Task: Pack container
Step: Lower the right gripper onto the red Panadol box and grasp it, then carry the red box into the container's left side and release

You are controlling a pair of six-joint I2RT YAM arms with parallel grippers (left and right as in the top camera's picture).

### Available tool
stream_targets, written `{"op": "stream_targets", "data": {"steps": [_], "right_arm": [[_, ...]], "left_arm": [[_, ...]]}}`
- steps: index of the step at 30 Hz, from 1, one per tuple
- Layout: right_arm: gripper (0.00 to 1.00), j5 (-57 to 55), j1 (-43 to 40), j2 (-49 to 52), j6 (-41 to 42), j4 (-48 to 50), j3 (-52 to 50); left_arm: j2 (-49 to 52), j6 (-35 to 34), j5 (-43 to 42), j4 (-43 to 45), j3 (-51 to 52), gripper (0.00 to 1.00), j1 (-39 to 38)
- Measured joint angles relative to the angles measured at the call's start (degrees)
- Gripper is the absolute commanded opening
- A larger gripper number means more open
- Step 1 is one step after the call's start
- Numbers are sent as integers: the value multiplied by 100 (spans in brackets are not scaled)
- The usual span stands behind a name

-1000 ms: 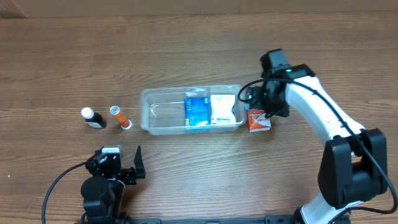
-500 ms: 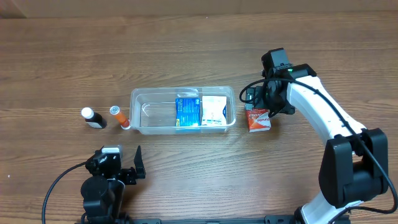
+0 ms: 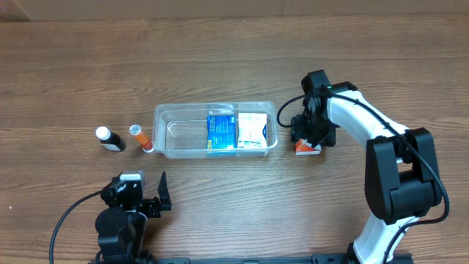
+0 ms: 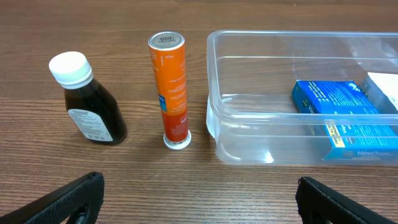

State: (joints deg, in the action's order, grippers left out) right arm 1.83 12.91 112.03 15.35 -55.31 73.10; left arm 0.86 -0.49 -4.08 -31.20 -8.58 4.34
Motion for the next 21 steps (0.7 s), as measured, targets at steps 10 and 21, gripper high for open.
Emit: {"op": "stream_targets", "data": {"steps": [10,21], "right_arm": [[70,-645,680,-2184,566,-774,1047],[69,-457,2699,-1152,1143,1082,1143]], "left_arm": [[0,0,0,0,0,100,0],[0,0,0,-2,0,100,0]]}}
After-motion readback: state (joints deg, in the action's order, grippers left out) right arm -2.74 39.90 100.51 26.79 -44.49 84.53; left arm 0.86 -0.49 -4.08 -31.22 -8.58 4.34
